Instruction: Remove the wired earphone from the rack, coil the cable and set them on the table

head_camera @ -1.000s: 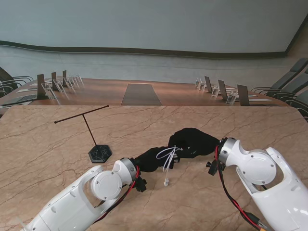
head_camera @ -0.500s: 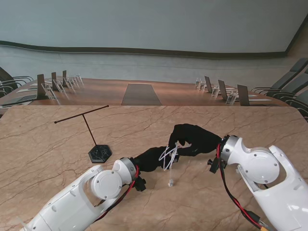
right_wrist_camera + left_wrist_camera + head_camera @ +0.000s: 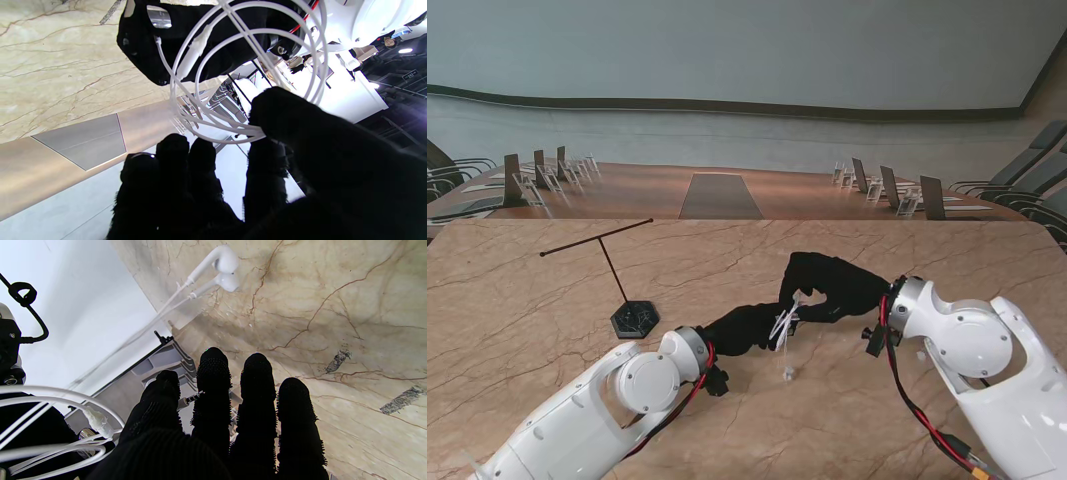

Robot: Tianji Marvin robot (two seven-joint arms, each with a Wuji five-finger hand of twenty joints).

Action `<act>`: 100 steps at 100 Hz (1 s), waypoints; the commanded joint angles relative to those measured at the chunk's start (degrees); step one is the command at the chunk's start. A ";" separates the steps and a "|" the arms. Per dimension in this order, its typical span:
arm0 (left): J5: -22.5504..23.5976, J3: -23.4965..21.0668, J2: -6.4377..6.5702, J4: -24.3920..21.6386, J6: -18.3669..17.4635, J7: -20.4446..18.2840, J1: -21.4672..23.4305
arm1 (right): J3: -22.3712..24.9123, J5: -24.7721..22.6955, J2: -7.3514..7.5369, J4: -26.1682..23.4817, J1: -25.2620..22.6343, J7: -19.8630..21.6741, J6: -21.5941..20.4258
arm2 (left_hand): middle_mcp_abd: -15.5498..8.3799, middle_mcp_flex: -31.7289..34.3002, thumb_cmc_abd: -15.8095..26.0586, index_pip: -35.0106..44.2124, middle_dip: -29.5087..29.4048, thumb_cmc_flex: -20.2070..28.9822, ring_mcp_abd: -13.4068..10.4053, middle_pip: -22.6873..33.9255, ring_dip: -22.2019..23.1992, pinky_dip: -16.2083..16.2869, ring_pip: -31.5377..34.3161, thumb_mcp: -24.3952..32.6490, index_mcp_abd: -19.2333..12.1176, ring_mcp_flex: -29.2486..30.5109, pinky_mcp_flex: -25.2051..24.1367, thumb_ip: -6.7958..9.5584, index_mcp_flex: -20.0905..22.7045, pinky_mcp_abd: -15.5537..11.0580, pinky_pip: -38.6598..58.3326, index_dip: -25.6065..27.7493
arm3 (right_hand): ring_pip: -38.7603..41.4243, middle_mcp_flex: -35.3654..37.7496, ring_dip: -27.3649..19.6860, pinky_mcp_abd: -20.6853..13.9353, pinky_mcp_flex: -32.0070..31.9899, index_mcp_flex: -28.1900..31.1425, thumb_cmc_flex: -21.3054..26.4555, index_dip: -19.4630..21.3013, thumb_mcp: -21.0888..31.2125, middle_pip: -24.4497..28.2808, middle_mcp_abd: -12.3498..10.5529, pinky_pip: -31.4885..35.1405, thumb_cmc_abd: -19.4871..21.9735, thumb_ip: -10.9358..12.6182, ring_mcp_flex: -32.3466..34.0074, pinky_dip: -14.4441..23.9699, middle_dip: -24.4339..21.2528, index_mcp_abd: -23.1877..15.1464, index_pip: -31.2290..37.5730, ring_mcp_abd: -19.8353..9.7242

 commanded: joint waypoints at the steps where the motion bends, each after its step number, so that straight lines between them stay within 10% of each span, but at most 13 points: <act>1: 0.20 -0.25 -0.07 0.00 0.36 -0.06 0.47 | 0.10 -0.41 0.03 -0.61 0.05 0.03 -0.13 | -1.87 0.89 0.12 6.25 1.52 5.19 -1.55 2.94 1.46 1.45 1.87 1.62 -4.04 1.44 -0.12 1.04 0.71 1.02 3.10 5.23 | 1.61 -0.26 1.86 -9.10 0.51 5.91 2.02 1.31 5.49 2.01 0.36 1.73 5.10 2.30 0.44 1.82 1.77 -12.06 8.28 0.95; 100: 1.55 -2.37 -0.10 1.27 0.35 1.48 1.78 | 2.47 0.30 0.61 -2.88 -0.03 2.25 -1.08 | -4.17 2.49 -0.40 7.59 7.39 5.19 -2.33 8.18 3.18 3.99 4.99 1.37 -5.20 2.33 0.51 0.91 1.53 1.27 3.73 8.93 | 1.45 2.32 -0.02 -7.45 2.16 3.01 2.92 4.60 3.51 1.27 1.44 2.02 6.41 3.28 2.24 1.06 -1.88 -12.22 10.08 2.53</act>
